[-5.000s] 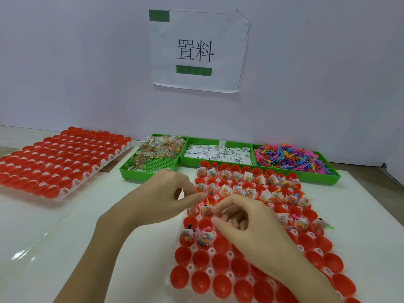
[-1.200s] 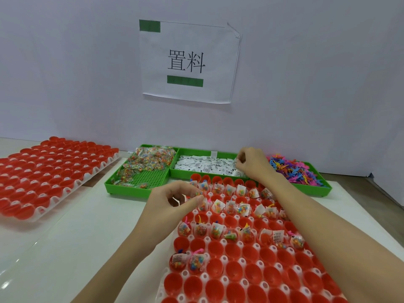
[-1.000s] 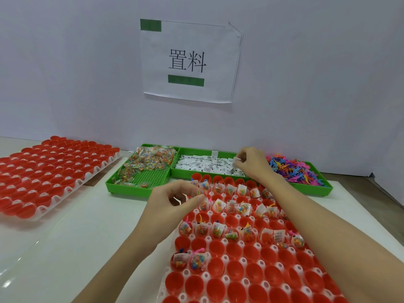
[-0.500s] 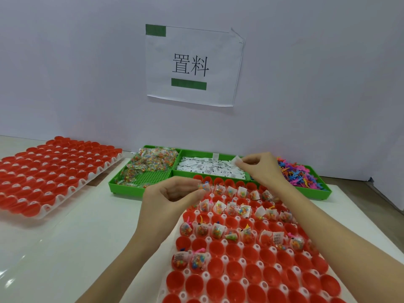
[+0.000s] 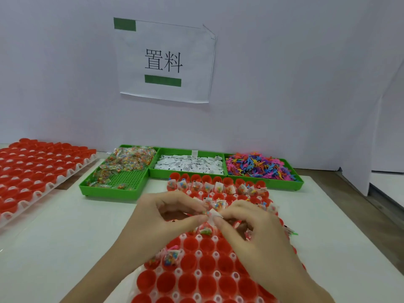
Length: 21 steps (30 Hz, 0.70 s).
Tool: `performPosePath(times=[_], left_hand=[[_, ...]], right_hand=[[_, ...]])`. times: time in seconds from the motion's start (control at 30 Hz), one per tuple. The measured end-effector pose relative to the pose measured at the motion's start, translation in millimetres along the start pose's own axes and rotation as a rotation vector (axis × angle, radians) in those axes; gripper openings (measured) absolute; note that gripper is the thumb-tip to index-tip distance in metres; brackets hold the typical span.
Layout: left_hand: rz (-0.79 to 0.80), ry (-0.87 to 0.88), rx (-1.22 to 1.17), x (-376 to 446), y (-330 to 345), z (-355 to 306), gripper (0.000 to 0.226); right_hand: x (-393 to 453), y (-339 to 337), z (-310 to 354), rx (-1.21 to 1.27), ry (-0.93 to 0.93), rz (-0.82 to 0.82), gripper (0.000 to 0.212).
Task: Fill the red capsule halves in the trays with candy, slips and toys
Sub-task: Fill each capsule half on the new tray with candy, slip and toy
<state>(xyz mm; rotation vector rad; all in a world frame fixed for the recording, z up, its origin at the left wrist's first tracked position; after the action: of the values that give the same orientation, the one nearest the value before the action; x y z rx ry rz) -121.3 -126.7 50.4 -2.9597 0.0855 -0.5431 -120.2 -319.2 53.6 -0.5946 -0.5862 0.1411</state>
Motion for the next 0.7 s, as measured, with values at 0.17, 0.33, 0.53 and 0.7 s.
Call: performPosePath(times=[0.17, 0.33, 0.53, 0.7], left_hand=[[0.074, 0.006, 0.050, -1.0, 0.2, -0.8, 0.019], [0.047, 0.157, 0.203, -0.7, 1.1, -5.1, 0.021], [0.008, 0.174, 0.196, 1.5, -2.9, -2.4, 0.015], [-0.016, 0.128, 0.146, 3.5, -5.7, 5.9, 0.014]], right_hand=[[-7.1, 7.3, -2.8, -0.005, 0.014, 0.072, 0.015], [-3.0, 7.3, -1.0, -0.010, 0.084, 0.240, 0.022], [50.1, -28.8, -21.0, 0.000, 0.207, 0.223, 0.020], [120.9, -52.9, -92.3, -0.229, 0.365, 0.030, 0.016]])
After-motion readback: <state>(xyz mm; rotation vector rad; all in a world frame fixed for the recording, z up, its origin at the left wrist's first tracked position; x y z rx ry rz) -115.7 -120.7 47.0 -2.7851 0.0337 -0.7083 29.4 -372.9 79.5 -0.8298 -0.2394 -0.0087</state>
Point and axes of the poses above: each hand's wrist, its own x-axis towards the middle knuckle, its own y-axis out of the palm, z = x × y, the point moved 4 cm from there along x, towards the middle knuckle, and after that the axes turned 2 degrees about -z, right-handed, at the moved point
